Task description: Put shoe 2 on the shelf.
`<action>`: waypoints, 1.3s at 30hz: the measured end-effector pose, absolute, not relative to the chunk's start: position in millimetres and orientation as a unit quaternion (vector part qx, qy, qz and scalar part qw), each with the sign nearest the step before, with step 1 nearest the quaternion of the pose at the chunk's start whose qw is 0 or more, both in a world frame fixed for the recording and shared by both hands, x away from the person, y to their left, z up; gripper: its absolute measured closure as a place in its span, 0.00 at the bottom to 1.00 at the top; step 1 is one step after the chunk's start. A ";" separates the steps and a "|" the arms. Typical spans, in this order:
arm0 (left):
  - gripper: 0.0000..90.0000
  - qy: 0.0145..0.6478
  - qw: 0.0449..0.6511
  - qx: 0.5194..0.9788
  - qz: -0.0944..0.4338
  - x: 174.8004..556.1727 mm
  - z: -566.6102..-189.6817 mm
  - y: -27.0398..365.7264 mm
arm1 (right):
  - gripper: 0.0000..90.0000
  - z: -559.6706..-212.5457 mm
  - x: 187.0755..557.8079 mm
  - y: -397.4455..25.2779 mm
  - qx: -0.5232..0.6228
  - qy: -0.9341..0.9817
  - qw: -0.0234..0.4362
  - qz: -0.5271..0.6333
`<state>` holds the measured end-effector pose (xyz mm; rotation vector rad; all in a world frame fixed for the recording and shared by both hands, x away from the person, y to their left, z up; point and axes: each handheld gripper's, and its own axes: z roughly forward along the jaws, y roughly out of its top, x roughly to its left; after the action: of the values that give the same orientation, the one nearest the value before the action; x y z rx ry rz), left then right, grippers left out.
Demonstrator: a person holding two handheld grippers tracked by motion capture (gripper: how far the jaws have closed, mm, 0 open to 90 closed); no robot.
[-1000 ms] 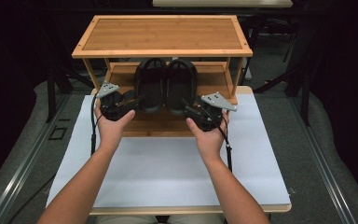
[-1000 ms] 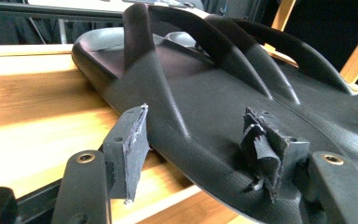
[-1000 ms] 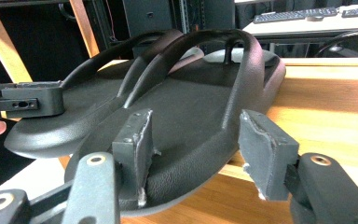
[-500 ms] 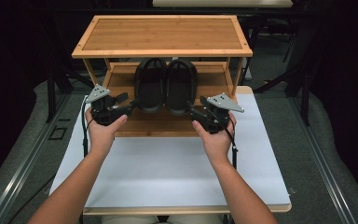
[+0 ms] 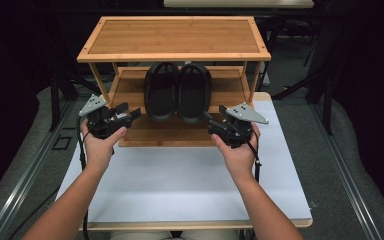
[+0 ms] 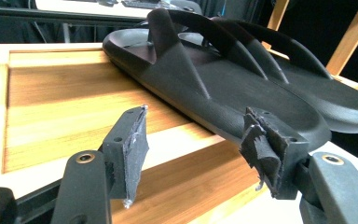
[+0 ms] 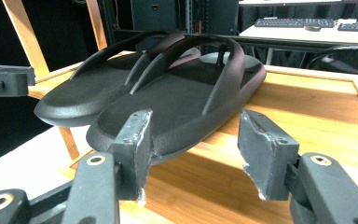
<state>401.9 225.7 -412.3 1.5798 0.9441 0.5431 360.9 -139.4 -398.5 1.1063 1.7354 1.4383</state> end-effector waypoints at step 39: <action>0.42 0.382 0.535 0.717 0.233 300.1 -483.6 270.3 | 0.48 -466.1 266.2 -195.8 0.438 0.658 0.356 0.498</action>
<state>300.1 270.3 -483.6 1.7086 0.9096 0.5545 266.2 -195.8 -466.1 1.1311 1.7000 1.2854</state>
